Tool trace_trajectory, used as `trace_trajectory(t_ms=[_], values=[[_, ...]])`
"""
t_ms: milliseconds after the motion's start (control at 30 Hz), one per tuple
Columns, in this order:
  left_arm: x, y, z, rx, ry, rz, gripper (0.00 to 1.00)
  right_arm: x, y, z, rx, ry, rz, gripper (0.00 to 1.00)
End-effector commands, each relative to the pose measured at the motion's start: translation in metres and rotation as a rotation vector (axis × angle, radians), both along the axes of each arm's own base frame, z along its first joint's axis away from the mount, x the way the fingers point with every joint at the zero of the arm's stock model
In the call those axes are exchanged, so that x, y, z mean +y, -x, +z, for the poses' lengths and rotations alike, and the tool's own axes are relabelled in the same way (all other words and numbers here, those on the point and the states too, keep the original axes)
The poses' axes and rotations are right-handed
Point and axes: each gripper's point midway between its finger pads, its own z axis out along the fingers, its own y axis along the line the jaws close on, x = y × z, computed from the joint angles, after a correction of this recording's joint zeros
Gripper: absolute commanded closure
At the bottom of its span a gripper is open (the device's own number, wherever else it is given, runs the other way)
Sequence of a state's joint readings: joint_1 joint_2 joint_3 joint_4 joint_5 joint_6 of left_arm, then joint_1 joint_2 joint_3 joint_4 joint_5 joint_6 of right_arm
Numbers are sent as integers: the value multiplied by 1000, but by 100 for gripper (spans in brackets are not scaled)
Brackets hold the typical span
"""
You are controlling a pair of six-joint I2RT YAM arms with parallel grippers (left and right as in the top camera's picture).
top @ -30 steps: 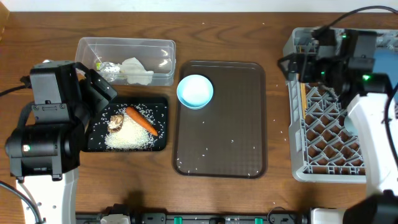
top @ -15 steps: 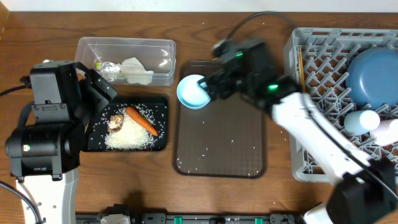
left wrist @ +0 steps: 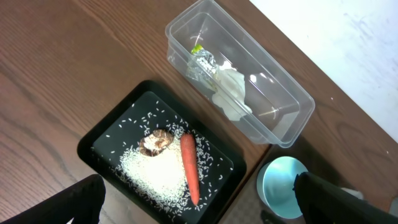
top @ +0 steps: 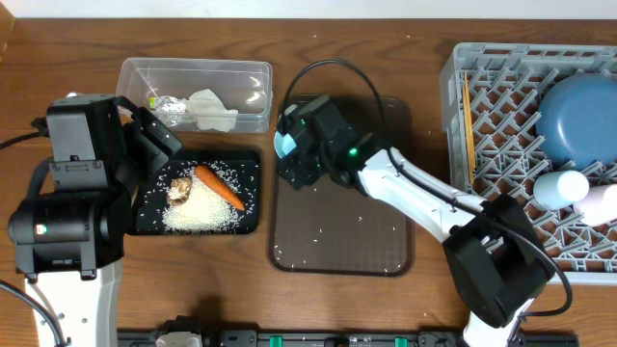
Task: Sort waste into correct bins and load items into the dishwasher rack
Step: 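Move the right gripper to the light-blue bowl and grasp its rim, then lift the light-blue bowl and carry it right to the rack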
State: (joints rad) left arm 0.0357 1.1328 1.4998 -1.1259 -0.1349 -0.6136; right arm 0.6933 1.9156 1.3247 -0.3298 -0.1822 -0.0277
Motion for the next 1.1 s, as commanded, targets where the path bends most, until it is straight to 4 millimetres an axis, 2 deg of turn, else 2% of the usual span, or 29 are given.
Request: trace_trajectory(t_ms=[0, 267, 400, 467, 800, 933, 1067], values=[[2, 0, 0, 3, -11, 10, 2, 5, 5, -7, -22, 41, 35, 18], [2, 0, 0, 3, -11, 10, 2, -7, 1, -47, -16, 155, 36, 20], [2, 0, 0, 3, -11, 10, 2, -8, 1, -50, -21, 170, 48, 23], [2, 0, 0, 3, -11, 10, 2, -8, 0, -51, -25, 175, 46, 34], [2, 0, 0, 3, -11, 10, 2, -18, 4, -61, 0, 223, 35, 69], [2, 0, 0, 3, -11, 10, 2, -22, 5, -62, 20, 233, -8, 82], [2, 0, 0, 3, -11, 10, 2, -25, 7, -59, 46, 225, -49, 88]])
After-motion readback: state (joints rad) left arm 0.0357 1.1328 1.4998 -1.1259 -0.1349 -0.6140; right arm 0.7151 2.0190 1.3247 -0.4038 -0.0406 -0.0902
